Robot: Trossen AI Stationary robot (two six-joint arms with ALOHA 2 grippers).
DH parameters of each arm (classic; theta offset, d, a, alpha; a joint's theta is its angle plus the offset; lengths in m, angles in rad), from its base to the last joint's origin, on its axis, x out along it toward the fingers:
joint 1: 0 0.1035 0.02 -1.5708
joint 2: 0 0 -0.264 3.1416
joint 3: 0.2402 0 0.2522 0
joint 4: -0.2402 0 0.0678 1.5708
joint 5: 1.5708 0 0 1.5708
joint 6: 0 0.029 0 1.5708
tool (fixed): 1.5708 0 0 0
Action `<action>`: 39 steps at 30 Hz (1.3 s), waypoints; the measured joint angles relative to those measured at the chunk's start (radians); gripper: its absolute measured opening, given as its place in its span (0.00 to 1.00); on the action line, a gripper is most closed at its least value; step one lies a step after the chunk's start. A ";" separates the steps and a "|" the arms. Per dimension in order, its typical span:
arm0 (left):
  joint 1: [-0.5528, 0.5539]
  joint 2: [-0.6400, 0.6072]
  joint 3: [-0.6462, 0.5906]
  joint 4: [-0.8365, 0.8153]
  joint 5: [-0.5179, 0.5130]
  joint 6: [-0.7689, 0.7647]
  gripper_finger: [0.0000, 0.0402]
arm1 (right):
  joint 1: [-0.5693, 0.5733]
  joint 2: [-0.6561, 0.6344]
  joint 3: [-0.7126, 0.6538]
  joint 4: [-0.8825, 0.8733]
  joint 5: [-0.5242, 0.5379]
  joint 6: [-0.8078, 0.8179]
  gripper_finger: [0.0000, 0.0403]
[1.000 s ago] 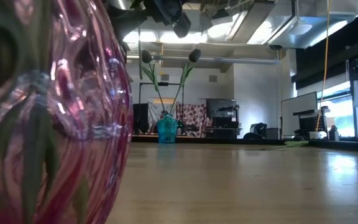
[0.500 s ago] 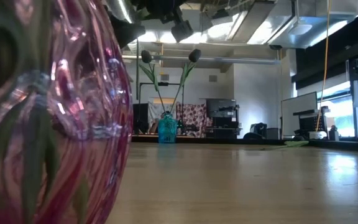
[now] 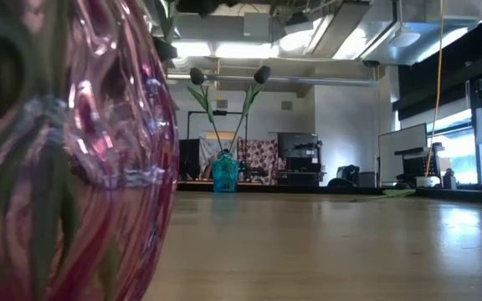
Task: Sort flowers into vase by color
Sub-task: Put the bottom black flower into the blue vase
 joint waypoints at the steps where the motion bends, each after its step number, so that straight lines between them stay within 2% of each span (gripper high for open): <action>1: -0.029 -0.011 0.000 -0.015 -0.029 0.027 0.01 | -0.013 0.000 0.000 -0.025 -0.072 0.120 0.51; 4: -0.121 -0.032 0.000 -0.029 -0.100 0.085 0.01 | -0.057 0.003 0.000 -0.057 -0.328 0.418 0.63; 6: -0.184 -0.033 0.000 -0.028 -0.146 0.119 0.02 | -0.079 0.015 0.000 -0.015 -0.491 0.567 0.66; 8: -0.248 -0.033 0.000 -0.024 -0.186 0.151 0.02 | -0.090 0.029 0.001 -0.006 -0.548 0.649 0.66; 11: -0.326 -0.033 0.000 0.013 -0.236 0.192 0.02 | -0.091 0.041 -0.001 0.003 -0.557 0.673 0.61; 15: -0.377 -0.033 0.000 0.049 -0.273 0.217 0.02 | -0.081 0.043 -0.001 0.012 -0.597 0.673 0.46; 20: -0.377 -0.030 0.000 0.048 -0.278 0.220 0.03 | -0.063 0.043 -0.001 0.017 -0.603 0.672 0.21; 23: -0.377 -0.030 0.000 0.049 -0.277 0.220 0.08 | -0.057 0.043 -0.001 0.023 -0.616 0.670 0.04; 27: -0.378 -0.031 0.000 0.014 -0.349 0.218 0.19 | -0.057 0.043 -0.001 0.026 -0.585 0.673 0.04; 29: -0.385 -0.041 0.000 -0.069 -0.422 0.189 0.25 | -0.072 0.025 -0.002 -0.034 -0.539 0.666 0.02; 32: -0.410 -0.084 0.000 -0.229 -0.506 0.111 0.33 | -0.118 -0.019 -0.010 -0.071 -0.523 0.666 0.02; 35: -0.431 -0.109 -0.001 -0.420 -0.600 -0.028 0.37 | -0.171 -0.068 -0.035 -0.041 -0.468 0.646 0.02; 39: -0.454 -0.108 -0.041 -0.477 -0.648 -0.159 0.38 | -0.252 -0.113 -0.087 0.028 -0.446 0.651 0.02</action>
